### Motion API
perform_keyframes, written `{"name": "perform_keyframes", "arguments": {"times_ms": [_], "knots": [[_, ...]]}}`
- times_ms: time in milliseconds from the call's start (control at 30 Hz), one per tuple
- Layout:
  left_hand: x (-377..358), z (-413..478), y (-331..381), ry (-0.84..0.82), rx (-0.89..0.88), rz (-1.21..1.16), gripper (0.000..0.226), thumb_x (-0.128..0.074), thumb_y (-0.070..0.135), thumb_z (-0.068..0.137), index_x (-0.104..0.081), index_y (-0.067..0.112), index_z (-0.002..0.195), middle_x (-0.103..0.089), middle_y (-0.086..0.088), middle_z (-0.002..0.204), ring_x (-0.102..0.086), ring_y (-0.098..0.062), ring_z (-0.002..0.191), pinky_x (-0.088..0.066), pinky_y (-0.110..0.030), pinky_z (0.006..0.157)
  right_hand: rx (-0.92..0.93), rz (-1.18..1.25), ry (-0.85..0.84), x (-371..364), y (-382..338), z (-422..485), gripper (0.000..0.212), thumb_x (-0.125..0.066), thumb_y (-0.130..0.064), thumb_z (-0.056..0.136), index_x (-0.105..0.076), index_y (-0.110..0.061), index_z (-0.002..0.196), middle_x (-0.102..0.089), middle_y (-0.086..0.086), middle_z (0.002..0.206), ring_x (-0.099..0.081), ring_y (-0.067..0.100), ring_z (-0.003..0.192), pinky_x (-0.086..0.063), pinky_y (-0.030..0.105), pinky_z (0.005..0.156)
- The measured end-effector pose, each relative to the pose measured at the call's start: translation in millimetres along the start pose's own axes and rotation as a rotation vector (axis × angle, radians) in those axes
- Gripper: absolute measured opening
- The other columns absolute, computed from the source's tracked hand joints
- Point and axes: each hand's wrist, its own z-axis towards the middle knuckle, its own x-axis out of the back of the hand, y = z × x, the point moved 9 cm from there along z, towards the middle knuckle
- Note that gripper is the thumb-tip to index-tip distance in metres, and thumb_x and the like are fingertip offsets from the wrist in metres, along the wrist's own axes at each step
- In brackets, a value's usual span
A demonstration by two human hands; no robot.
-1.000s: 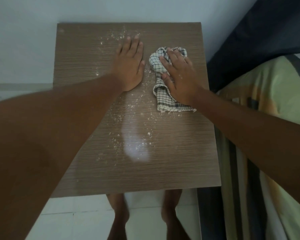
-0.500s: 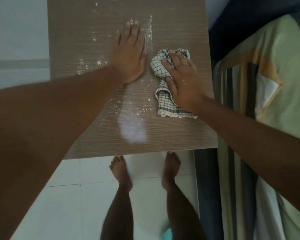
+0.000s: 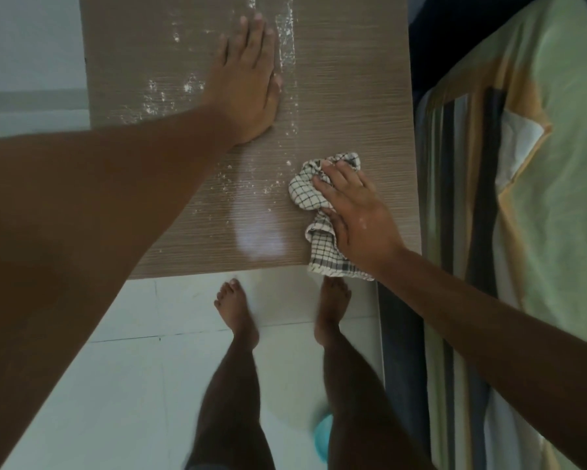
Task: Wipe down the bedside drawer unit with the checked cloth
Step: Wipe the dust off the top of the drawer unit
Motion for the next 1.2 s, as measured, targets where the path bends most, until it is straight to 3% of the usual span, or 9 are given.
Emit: {"name": "perform_keyframes", "arguments": {"times_ms": [133, 267, 467, 600, 700, 867, 967, 1067, 1200], "knots": [[-0.2, 0.2, -0.7, -0.006, 0.006, -0.01, 0.066, -0.016, 0.037, 0.105, -0.002, 0.003, 0.16, 0.002, -0.017, 0.169, 0.004, -0.034, 0.156, -0.001, -0.05, 0.127, 0.013, 0.051, 0.02, -3.7, -13.3, -24.7, 0.045, -0.042, -0.016, 0.101, -0.05, -0.006, 0.144, -0.044, 0.014, 0.155, -0.037, 0.031, 0.147, -0.028, 0.049, 0.123], [-0.1, -1.4, -1.2, -0.014, -0.008, -0.008, 0.066, -0.014, 0.038, 0.105, -0.001, 0.003, 0.16, 0.003, -0.018, 0.169, 0.005, -0.036, 0.156, -0.001, -0.051, 0.127, 0.048, 0.044, -0.051, -13.5, -28.0, -56.4, 0.055, -0.058, -0.006, 0.093, -0.044, -0.012, 0.146, -0.045, 0.011, 0.154, -0.034, 0.027, 0.147, -0.025, 0.045, 0.124], [-1.6, -1.1, -1.2, -0.031, 0.022, 0.002, 0.065, -0.015, 0.038, 0.106, 0.001, 0.004, 0.16, 0.006, -0.016, 0.169, 0.008, -0.034, 0.156, -0.001, -0.051, 0.127, -0.136, 0.313, 0.024, 4.3, -43.6, -72.3, 0.049, -0.042, -0.015, 0.1, -0.04, -0.012, 0.149, -0.045, 0.009, 0.154, -0.039, 0.022, 0.146, -0.043, 0.051, 0.114], [1.2, 2.6, 0.5, -0.045, 0.011, -0.035, 0.065, -0.017, 0.038, 0.107, 0.001, 0.004, 0.16, 0.006, -0.016, 0.169, 0.01, -0.033, 0.156, -0.001, -0.051, 0.127, -0.408, 0.581, 0.22, 37.9, -28.7, -36.5, 0.044, -0.04, -0.026, 0.105, -0.05, -0.011, 0.145, -0.058, 0.005, 0.144, -0.054, 0.009, 0.134, -0.051, 0.037, 0.108], [3.5, 8.1, -0.4, -0.057, 0.006, -0.054, 0.066, -0.018, 0.038, 0.107, 0.001, 0.005, 0.16, 0.007, -0.015, 0.169, 0.011, -0.032, 0.156, -0.001, -0.05, 0.127, -0.582, 0.652, 0.295, 60.1, -9.7, 4.0, 0.041, -0.04, -0.029, 0.107, -0.054, -0.011, 0.141, -0.068, -0.008, 0.12, -0.063, -0.005, 0.111, -0.056, 0.022, 0.095], [16.6, 26.5, -8.6, -0.045, 0.011, -0.03, 0.067, -0.02, 0.038, 0.106, 0.004, 0.007, 0.16, 0.009, -0.015, 0.168, 0.012, -0.032, 0.155, 0.0, -0.049, 0.127, -0.537, 0.628, 0.407, 96.7, 15.6, 99.2, 0.039, -0.04, -0.028, 0.108, -0.053, -0.012, 0.141, -0.064, -0.014, 0.114, -0.059, -0.016, 0.1, -0.048, 0.005, 0.087], [27.8, 39.3, -17.0, -0.028, 0.031, -0.04, 0.065, -0.02, 0.039, 0.108, 0.006, 0.008, 0.159, 0.011, -0.014, 0.168, 0.015, -0.031, 0.155, 0.003, -0.048, 0.127, -0.42, 0.505, 0.443, 104.8, 32.3, 162.0, 0.04, -0.041, -0.024, 0.108, -0.049, -0.008, 0.144, -0.069, 0.003, 0.117, -0.066, 0.004, 0.097, -0.056, 0.015, 0.082], [32.7, 52.7, -31.5, -0.021, 0.045, -0.02, 0.064, -0.017, 0.039, 0.108, 0.005, 0.007, 0.16, 0.01, -0.014, 0.168, 0.013, -0.031, 0.155, 0.001, -0.048, 0.127, -0.308, 0.39, 0.415, 100.5, 47.5, 221.3, 0.04, -0.041, -0.02, 0.109, -0.045, -0.008, 0.147, -0.07, 0.009, 0.116, -0.068, 0.011, 0.089, -0.057, 0.013, 0.069], [35.4, 68.5, -51.8, 0.006, 0.05, 0.012, 0.065, -0.017, 0.039, 0.107, 0.002, 0.007, 0.16, 0.007, -0.016, 0.168, 0.011, -0.032, 0.155, 0.002, -0.046, 0.126, -0.207, 0.227, 0.31, 89.4, 67.5, 288.9, 0.04, -0.044, -0.014, 0.107, -0.046, -0.009, 0.147, -0.064, 0.014, 0.133, -0.066, 0.026, 0.11, -0.059, 0.038, 0.09]]}}
